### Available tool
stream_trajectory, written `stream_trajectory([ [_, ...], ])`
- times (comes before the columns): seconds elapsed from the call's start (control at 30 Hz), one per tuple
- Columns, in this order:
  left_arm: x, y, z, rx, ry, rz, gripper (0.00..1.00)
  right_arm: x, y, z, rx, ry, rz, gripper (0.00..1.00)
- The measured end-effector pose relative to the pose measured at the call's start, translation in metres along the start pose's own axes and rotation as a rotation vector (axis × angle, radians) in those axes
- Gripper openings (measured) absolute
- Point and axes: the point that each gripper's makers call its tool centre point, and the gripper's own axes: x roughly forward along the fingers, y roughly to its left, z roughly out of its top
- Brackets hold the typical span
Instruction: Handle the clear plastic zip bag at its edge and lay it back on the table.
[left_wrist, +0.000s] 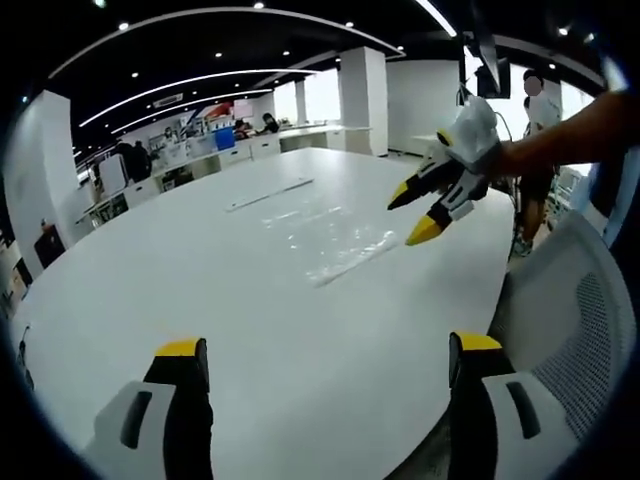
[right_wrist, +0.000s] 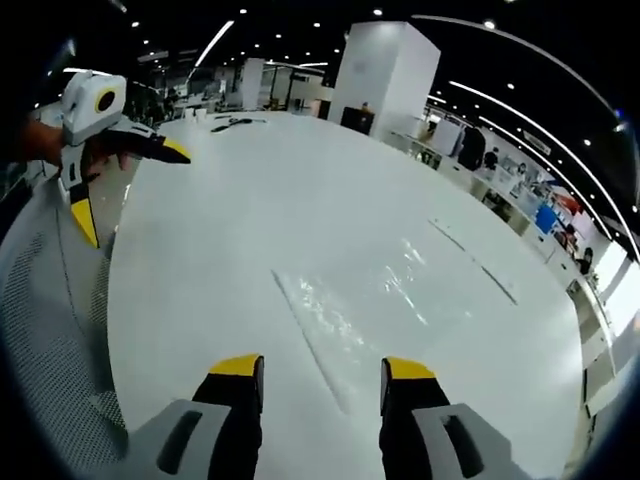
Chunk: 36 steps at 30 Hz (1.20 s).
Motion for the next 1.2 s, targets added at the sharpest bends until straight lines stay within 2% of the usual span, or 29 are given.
stream_trajectory([
  [0.27, 0.002, 0.0, -0.004, -0.003, 0.009, -0.011, 0.98, 0.012, -0.005, -0.005, 0.02, 0.027, 0.024, 0.35],
  [0.6, 0.0, -0.002, -0.004, 0.007, 0.019, -0.018, 0.96, 0.025, -0.005, -0.011, 0.023, 0.066, 0.052, 0.32],
  [0.73, 0.0, -0.001, -0.002, 0.003, 0.016, -0.016, 0.96, 0.03, -0.007, -0.014, 0.007, 0.079, 0.055, 0.25],
  [1.0, -0.002, 0.004, -0.002, 0.012, 0.019, -0.009, 0.95, 0.038, -0.009, -0.019, 0.024, 0.106, 0.078, 0.25],
  [1.2, -0.004, 0.006, -0.002, 0.017, 0.023, -0.005, 0.95, 0.045, -0.014, -0.025, 0.049, 0.122, 0.091, 0.2],
])
